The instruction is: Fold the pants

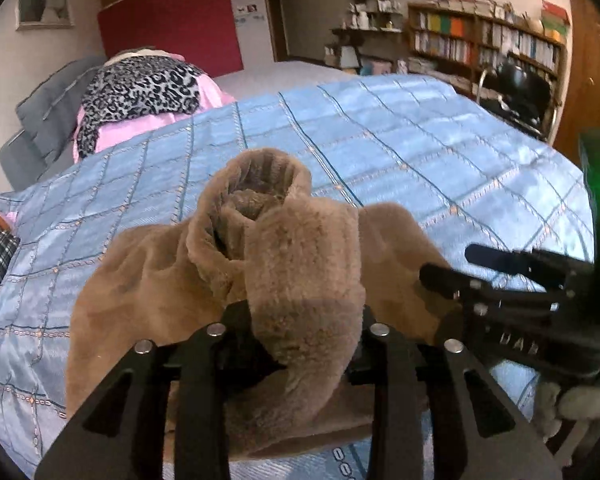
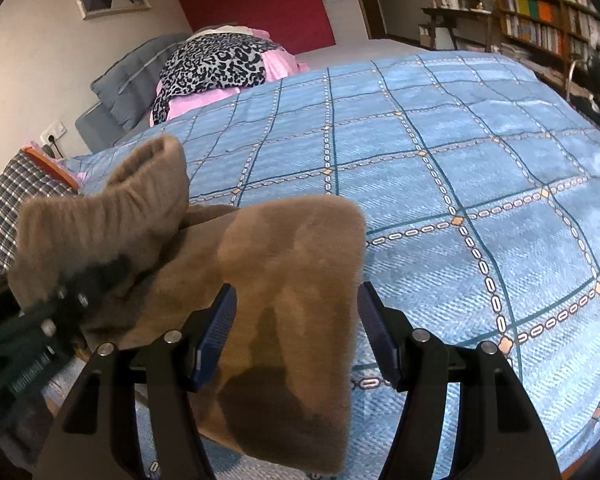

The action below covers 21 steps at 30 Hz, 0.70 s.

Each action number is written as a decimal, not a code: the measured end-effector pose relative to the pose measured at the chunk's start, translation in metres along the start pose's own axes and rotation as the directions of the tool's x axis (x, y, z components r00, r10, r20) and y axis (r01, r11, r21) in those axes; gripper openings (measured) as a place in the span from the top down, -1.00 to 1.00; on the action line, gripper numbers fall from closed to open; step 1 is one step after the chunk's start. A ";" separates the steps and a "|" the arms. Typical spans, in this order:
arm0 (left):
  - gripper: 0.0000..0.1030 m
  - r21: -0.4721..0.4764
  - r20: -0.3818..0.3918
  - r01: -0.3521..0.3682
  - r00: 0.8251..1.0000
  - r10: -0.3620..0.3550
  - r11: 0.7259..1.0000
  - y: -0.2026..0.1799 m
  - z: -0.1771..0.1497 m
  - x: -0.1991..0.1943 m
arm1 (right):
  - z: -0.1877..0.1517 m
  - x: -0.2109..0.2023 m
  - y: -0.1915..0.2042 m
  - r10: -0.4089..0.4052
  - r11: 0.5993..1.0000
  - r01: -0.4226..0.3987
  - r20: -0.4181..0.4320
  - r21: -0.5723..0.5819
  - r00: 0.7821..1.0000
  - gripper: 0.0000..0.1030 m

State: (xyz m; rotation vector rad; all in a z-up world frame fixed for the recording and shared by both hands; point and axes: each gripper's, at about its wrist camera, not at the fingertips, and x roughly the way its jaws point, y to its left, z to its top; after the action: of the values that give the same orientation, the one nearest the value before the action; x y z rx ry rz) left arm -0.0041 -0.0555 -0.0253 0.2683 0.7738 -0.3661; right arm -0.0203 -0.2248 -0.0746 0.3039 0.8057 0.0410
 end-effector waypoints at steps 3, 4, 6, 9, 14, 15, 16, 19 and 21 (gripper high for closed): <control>0.02 0.000 -0.007 0.069 0.998 -0.069 0.998 -0.002 -0.005 -0.001 | 0.000 0.000 -0.008 0.004 1.000 -0.004 -0.001 0.025 1.000 -0.22; -0.04 0.006 -0.003 0.089 0.996 -0.089 0.996 -0.004 -0.007 -0.003 | -0.001 0.001 -0.011 0.004 0.999 -0.004 -0.004 0.034 1.000 -0.22; -0.11 0.021 0.004 0.136 0.991 -0.136 0.990 -0.011 -0.011 -0.007 | -0.001 0.001 -0.013 0.001 0.999 -0.001 -0.007 0.033 1.000 -0.22; -0.18 0.020 0.009 0.214 0.977 -0.214 0.977 -0.015 -0.016 -0.016 | -0.002 0.001 -0.013 0.015 0.999 -0.014 -0.008 0.031 1.000 -0.22; -0.26 -0.064 0.028 0.299 0.954 -0.298 0.952 0.001 -0.022 -0.029 | -0.002 0.000 -0.020 0.126 0.986 -0.124 -0.016 0.109 0.992 -0.22; -0.26 -0.088 0.040 0.302 0.953 -0.300 0.949 0.009 -0.024 -0.033 | -0.002 -0.001 -0.020 0.138 0.984 -0.136 -0.012 0.115 0.990 -0.22; -0.27 -0.102 0.049 0.305 0.952 -0.301 0.947 0.015 -0.024 -0.037 | -0.002 -0.003 -0.019 0.150 0.982 -0.149 -0.005 0.115 0.989 -0.22; -0.37 -0.159 0.086 0.272 0.961 -0.262 0.949 0.040 -0.027 -0.047 | -0.002 -0.004 -0.012 0.179 0.979 -0.177 -0.005 0.099 0.984 -0.22; -0.42 -0.197 0.107 0.243 0.968 -0.226 0.950 0.057 -0.030 -0.052 | 0.000 -0.002 -0.005 0.213 0.972 -0.211 -0.015 0.101 0.977 -0.22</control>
State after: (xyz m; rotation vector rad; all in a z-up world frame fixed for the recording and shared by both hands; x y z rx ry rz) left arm -0.0331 0.0188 -0.0021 -0.0379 0.7572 -0.5134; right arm -0.0223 -0.2301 -0.0750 0.4833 0.7991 0.2066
